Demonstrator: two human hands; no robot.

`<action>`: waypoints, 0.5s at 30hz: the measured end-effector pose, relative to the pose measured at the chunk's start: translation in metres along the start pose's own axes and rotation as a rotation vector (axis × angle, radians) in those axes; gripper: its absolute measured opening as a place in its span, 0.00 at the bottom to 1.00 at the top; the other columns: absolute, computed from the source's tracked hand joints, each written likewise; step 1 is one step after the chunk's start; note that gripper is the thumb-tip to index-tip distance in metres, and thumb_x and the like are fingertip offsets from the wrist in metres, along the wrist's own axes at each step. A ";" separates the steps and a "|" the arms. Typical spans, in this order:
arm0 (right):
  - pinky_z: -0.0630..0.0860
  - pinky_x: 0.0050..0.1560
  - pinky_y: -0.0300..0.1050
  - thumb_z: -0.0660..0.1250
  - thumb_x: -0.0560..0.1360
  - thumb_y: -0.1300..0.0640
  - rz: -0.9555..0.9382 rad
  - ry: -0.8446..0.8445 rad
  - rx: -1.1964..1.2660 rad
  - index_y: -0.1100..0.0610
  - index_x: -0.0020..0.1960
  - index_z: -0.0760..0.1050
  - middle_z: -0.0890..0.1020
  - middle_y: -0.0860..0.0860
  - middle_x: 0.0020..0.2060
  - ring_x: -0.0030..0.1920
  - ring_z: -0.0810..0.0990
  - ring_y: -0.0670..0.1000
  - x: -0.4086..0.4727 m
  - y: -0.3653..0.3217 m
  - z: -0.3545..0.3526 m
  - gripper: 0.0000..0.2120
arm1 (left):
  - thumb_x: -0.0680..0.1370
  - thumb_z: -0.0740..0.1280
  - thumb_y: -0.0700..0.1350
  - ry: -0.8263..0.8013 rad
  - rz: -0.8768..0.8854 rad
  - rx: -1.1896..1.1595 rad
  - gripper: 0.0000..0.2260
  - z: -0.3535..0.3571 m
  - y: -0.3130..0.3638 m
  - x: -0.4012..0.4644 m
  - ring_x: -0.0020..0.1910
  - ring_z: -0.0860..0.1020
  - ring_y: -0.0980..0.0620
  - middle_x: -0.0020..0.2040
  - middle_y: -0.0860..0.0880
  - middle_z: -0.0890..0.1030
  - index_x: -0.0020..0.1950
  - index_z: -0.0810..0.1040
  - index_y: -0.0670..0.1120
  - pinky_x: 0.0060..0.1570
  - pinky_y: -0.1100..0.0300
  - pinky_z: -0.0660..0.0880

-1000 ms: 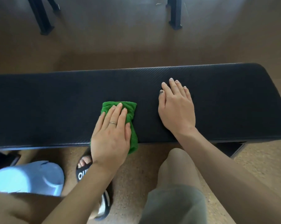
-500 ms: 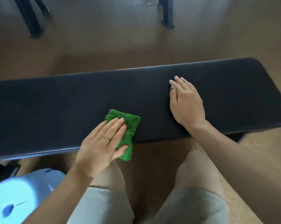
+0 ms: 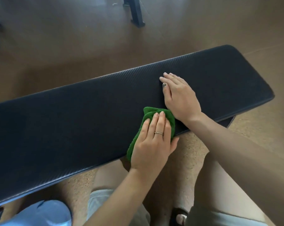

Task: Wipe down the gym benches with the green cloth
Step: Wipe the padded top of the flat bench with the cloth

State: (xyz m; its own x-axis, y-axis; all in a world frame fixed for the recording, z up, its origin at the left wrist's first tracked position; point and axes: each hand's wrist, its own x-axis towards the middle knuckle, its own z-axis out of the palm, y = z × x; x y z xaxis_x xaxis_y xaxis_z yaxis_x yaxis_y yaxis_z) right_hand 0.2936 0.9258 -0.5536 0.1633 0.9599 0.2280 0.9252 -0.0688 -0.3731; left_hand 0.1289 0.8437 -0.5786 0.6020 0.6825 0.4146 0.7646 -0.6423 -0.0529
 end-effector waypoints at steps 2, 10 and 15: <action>0.60 0.80 0.48 0.51 0.85 0.52 0.007 -0.007 0.002 0.58 0.73 0.75 0.75 0.53 0.74 0.77 0.69 0.51 0.000 0.000 -0.001 0.23 | 0.84 0.60 0.58 -0.078 0.141 0.041 0.30 -0.005 -0.017 -0.012 0.75 0.73 0.42 0.77 0.38 0.72 0.78 0.69 0.37 0.75 0.48 0.68; 0.60 0.79 0.45 0.54 0.86 0.54 0.025 0.009 0.047 0.58 0.72 0.76 0.77 0.54 0.72 0.76 0.71 0.51 0.000 -0.002 -0.001 0.20 | 0.87 0.57 0.46 -0.020 0.214 0.052 0.20 -0.003 -0.054 -0.030 0.73 0.75 0.43 0.75 0.39 0.74 0.74 0.75 0.38 0.73 0.46 0.69; 0.59 0.79 0.48 0.54 0.86 0.54 -0.019 -0.076 0.089 0.61 0.73 0.75 0.75 0.56 0.73 0.77 0.70 0.54 -0.001 0.007 -0.007 0.21 | 0.86 0.61 0.44 -0.017 0.255 0.050 0.18 0.007 -0.017 -0.001 0.71 0.76 0.42 0.73 0.38 0.75 0.74 0.74 0.37 0.72 0.46 0.71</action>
State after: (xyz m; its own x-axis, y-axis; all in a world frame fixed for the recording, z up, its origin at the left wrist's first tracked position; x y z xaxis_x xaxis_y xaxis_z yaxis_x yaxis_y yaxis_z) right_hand 0.3024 0.9226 -0.5501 0.1164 0.9788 0.1683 0.8932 -0.0291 -0.4487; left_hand 0.1170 0.8561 -0.5849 0.7802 0.5067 0.3668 0.5978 -0.7767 -0.1985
